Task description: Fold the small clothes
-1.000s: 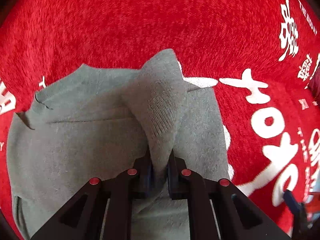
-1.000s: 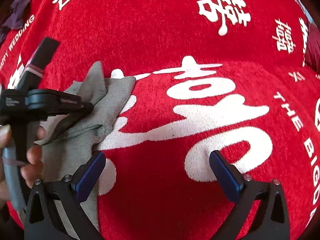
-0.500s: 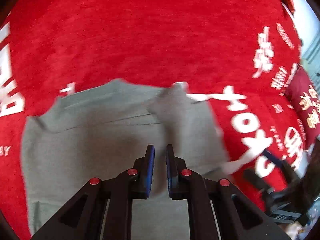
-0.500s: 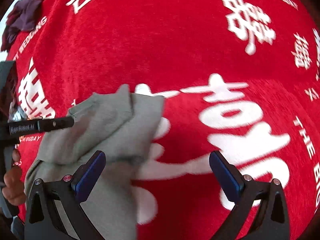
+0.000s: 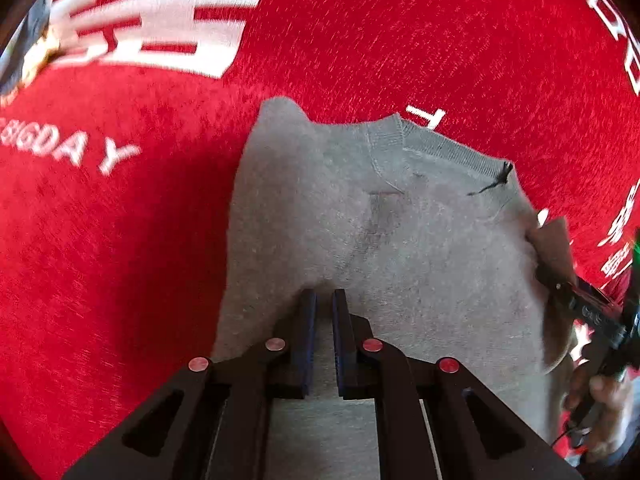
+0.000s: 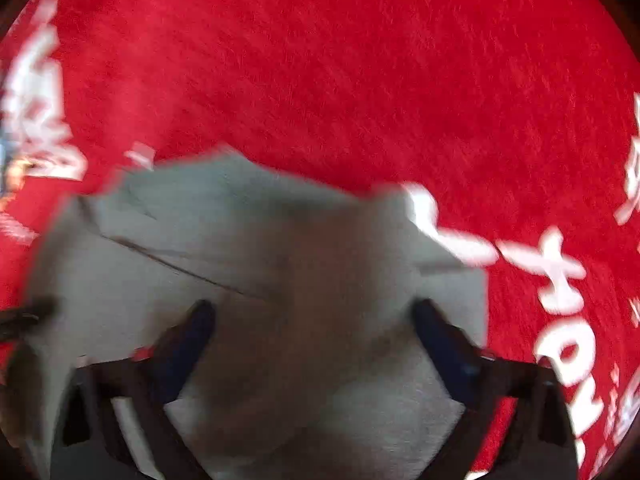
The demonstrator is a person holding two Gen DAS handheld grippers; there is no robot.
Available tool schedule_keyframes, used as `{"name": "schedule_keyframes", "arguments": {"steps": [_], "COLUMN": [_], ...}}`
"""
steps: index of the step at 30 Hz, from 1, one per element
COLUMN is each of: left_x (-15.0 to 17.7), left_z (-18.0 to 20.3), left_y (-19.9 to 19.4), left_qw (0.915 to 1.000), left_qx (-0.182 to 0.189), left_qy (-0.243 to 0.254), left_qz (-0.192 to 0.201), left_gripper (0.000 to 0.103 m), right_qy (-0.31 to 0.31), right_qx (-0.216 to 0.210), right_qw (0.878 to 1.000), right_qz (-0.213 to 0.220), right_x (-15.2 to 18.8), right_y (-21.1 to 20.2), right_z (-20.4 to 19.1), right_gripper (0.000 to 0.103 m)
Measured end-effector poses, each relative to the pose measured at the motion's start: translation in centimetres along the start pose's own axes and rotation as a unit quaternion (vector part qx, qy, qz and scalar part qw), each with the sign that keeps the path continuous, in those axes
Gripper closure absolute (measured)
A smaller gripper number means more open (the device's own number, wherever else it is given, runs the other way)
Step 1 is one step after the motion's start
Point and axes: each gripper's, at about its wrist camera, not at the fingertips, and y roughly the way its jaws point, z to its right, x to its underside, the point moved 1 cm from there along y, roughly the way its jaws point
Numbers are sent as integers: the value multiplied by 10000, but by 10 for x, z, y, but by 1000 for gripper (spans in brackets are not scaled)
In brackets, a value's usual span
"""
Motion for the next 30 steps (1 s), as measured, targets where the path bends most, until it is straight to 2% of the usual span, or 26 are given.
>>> {"name": "schedule_keyframes", "arguments": {"steps": [1,3,5,7,10,13,15,17,19,20,21,24,25,26,27,30], "left_x": [1,3,4,3,4,4,9,12,12,13,10,6,5,3,1,-2], "left_z": [6,13,12,9,5,10,19,22,19,15,8,-14,-18,-23,-28,-37], "left_y": [-2,1,1,-2,-7,-14,-28,-36,-37,-36,-28,-17,-18,-20,-22,-39], "left_qw": [9993,9954,9956,9966,9963,9952,9954,9958,9960,9962,9970,9998,9996,9993,9988,9982], "left_qx": [-264,-694,-643,-592,-653,-796,-714,-594,-598,-620,-612,-91,4,78,170,264], "left_qy": [249,649,665,558,552,558,606,672,647,607,483,-108,-242,-352,-459,-541], "left_qz": [65,120,149,133,118,88,179,206,146,84,-27,-138,-112,-93,-62,55], "left_gripper": [92,92,92,92,92,92,92,92,92,92,92,92,92,92,92,92], "right_qy": [501,929,1138,1249,1321,1376,1286,1494,2055,2394,2490,2291,2158,2044,1952,1719], "right_qx": [-218,-137,-17,-207,-224,-663,-984,-1152,-1382,-1711,-1900,-2031,-2114,-2141,-2060,-1687], "right_qw": [9985,9953,9930,9913,9898,9870,9862,9817,9688,9557,9496,9518,9530,9549,9587,9703], "right_qz": [70,214,304,349,480,508,352,251,130,114,125,189,207,221,181,220], "right_x": [9,25,41,51,58,58,56,62,73,80,84,80,76,73,71,68], "right_y": [-3,-14,-27,-37,-52,-58,-52,-47,-43,-40,-42,-45,-44,-43,-42,-43], "right_z": [25,58,86,103,115,119,112,116,127,133,133,122,114,108,104,96], "right_gripper": [24,22,20,20,20,17,17,17,16,16,16,16,17,29,48,50]}}
